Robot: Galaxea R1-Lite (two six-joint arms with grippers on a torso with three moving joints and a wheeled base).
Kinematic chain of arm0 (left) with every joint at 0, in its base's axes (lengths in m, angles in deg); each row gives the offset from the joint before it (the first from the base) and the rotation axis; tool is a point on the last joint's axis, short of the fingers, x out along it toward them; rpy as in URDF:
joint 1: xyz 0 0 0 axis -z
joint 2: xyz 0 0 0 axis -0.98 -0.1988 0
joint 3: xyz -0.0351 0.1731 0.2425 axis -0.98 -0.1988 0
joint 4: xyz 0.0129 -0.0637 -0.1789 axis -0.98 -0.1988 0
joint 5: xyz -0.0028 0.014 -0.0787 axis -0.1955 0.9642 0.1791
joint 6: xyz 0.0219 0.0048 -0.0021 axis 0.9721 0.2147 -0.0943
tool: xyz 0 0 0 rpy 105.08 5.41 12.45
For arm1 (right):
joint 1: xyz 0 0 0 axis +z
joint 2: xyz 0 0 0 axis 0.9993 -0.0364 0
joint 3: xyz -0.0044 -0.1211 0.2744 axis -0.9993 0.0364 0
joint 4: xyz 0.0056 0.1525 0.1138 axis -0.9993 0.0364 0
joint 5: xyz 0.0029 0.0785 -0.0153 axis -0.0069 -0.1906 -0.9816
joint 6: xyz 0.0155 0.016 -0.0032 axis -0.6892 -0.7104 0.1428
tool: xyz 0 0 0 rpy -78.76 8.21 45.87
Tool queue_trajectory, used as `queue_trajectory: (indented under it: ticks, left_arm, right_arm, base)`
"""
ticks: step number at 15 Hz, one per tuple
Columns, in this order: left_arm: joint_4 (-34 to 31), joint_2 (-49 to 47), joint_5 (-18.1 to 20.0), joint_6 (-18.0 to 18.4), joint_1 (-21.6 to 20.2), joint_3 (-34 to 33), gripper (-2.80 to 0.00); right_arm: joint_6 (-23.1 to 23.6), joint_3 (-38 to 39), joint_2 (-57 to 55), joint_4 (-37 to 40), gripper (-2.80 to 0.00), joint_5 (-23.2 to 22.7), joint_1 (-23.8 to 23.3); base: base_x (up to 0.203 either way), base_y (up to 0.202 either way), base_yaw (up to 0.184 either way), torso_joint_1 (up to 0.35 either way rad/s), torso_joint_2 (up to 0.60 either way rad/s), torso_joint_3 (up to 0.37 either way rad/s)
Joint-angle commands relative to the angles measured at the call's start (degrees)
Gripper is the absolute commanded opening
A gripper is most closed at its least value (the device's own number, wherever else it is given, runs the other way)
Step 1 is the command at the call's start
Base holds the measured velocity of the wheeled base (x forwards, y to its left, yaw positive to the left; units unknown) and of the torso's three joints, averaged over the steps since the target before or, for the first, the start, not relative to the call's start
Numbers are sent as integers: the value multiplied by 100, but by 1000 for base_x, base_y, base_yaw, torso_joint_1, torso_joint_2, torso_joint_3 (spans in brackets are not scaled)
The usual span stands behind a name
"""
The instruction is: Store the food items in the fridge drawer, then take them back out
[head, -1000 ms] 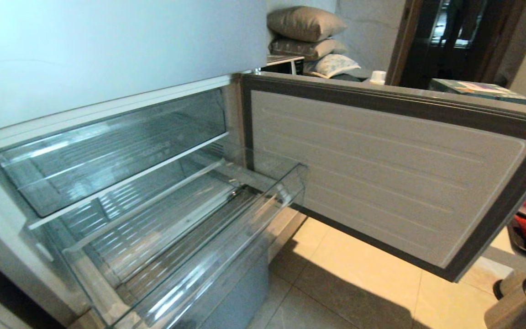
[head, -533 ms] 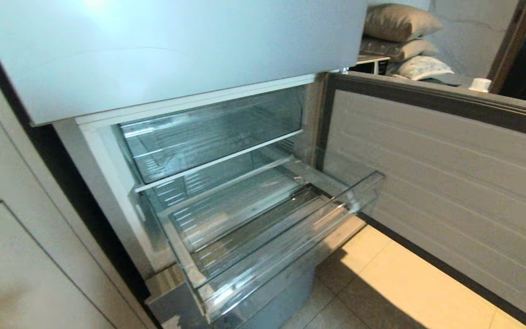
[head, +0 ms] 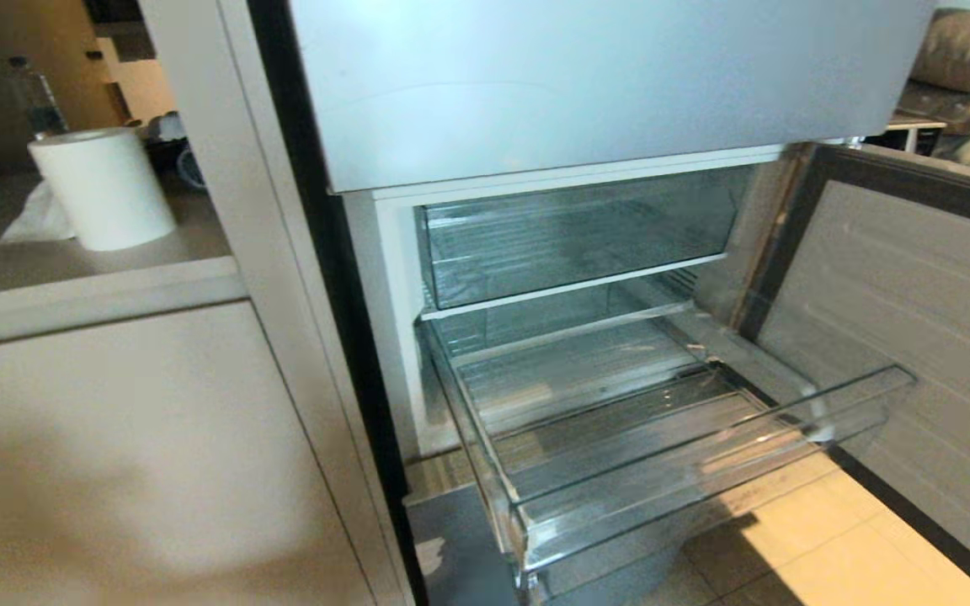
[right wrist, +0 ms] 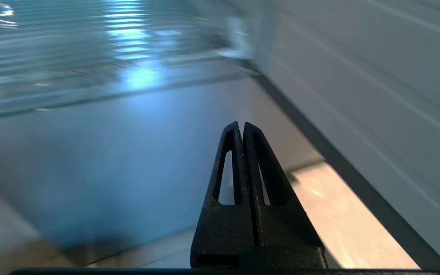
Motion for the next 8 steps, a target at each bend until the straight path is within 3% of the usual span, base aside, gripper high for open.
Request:
queue_trajectory:
  ticks: [1, 4, 8]
  left_arm:
    - [0, 6, -1, -1, 0, 0, -280]
    - [0, 6, -1, -1, 0, 0, -280]
    - [0, 6, -1, -1, 0, 0, -280]
  right_arm:
    - [23, 0, -46, 0, -280, -41, 18]
    - [101, 2, -912, -50, -280, -100, 74]
    - [15, -69, -3365, -1467, -280, -117, 607]
  base:
    - [2, -3, 148, 2, 5, 2]
    - [0, -1, 58, 0, 0, 0]
    - [0, 0, 0, 0, 0, 0]
